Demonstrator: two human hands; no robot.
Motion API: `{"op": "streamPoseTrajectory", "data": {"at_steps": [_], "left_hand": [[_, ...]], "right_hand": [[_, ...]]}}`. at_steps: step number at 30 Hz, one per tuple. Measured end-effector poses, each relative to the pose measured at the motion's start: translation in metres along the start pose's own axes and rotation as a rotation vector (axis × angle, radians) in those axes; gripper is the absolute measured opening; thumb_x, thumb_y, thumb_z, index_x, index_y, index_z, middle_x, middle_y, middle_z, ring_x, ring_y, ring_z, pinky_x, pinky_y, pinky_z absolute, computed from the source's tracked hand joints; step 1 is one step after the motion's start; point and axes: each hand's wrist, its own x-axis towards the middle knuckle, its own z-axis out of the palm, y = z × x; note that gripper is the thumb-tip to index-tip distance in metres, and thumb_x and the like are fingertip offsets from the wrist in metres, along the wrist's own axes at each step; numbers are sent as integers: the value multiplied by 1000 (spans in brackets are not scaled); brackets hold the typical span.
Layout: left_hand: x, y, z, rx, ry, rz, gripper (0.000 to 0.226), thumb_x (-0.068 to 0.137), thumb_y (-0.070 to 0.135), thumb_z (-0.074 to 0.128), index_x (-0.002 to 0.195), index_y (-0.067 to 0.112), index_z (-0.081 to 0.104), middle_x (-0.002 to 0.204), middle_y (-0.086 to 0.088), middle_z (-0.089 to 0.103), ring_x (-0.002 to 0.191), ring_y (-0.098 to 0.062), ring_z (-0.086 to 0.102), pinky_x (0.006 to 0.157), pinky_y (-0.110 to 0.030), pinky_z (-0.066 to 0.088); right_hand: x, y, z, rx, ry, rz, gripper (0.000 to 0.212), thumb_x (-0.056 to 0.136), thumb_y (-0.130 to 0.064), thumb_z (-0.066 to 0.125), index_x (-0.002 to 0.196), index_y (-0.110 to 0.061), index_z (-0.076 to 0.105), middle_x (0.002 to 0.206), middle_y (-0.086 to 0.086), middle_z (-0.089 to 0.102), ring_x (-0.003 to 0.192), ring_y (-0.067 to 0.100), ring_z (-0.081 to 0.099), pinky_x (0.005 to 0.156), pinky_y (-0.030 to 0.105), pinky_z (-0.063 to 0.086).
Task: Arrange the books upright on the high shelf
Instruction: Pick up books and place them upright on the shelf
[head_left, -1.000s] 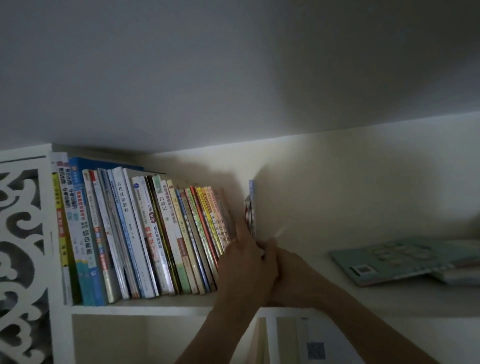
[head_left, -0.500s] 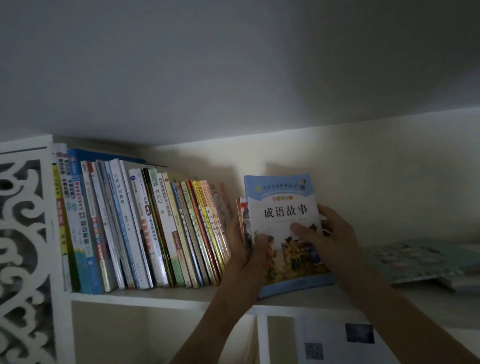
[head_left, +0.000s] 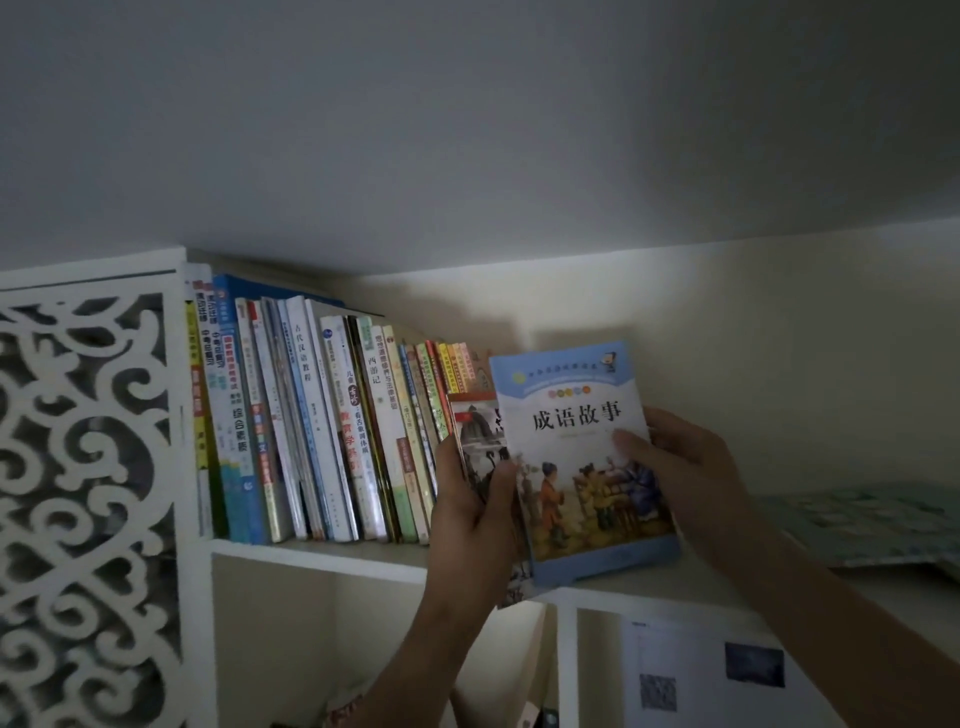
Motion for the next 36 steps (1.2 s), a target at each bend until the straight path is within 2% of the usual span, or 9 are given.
{"op": "streamPoseTrajectory", "data": {"at_steps": [4,8,13,15,19,23,27,31,36], "left_hand": [[-14,13,-23,218,141,172,24,107,23,47,125,39,42,105,36,67,93,9,68,70,-15,55],[-31,43,-55,471,381,377,29,106,31,48,131,21,39,95,27,67,81,7,68,54,-5,46],[-42,71,-73,666,476,443,46,100,39,47,140,20,37,69,26,59,49,-6,59,37,-25,46],[-44,77,-78,678,475,454,44,100,38,47,140,22,38,65,22,58,53,-10,62,34,-29,46],[-45,83,-77,610,455,461,41,101,34,49,139,24,36,72,18,65,58,6,63,39,-12,41],[-37,84,-64,516,465,484,32,104,21,50,135,19,39,85,45,59,67,14,62,49,-3,42],[-37,92,-45,395,458,534,33,106,17,50,133,31,37,93,43,61,81,13,65,60,-2,46],[-31,98,-29,183,264,522,26,107,8,44,130,18,35,109,28,65,99,0,68,72,-15,56],[1,61,18,-81,-146,239,29,107,10,47,132,24,40,114,-3,70,105,-20,71,82,-41,63]], "right_hand": [[23,3,1,-32,254,41,17,98,-11,63,114,-13,67,101,1,74,87,24,71,70,36,57],[48,-5,29,112,151,84,12,97,-7,64,109,-5,66,64,-9,68,63,23,62,47,23,48],[38,10,101,-651,140,-14,42,87,-27,76,122,-15,57,122,8,58,110,31,57,89,34,46],[26,11,114,-617,24,74,27,98,-37,57,116,-17,61,119,11,67,110,32,62,92,36,49],[12,5,96,-255,-261,251,86,67,-95,55,123,-30,58,115,0,70,104,25,70,98,50,54],[-9,-9,75,-401,-458,107,65,80,-68,70,135,-37,51,120,-13,63,107,8,64,88,26,53],[-6,-12,76,-676,-350,40,53,87,-71,58,118,-29,68,112,-5,72,103,15,68,95,37,54],[-9,-37,45,-150,-73,139,56,77,-78,62,90,-26,78,101,1,77,103,23,71,100,46,53],[-34,-71,-16,-95,-21,-40,23,92,-20,71,115,-20,68,96,-3,77,82,6,72,66,22,55]]}}
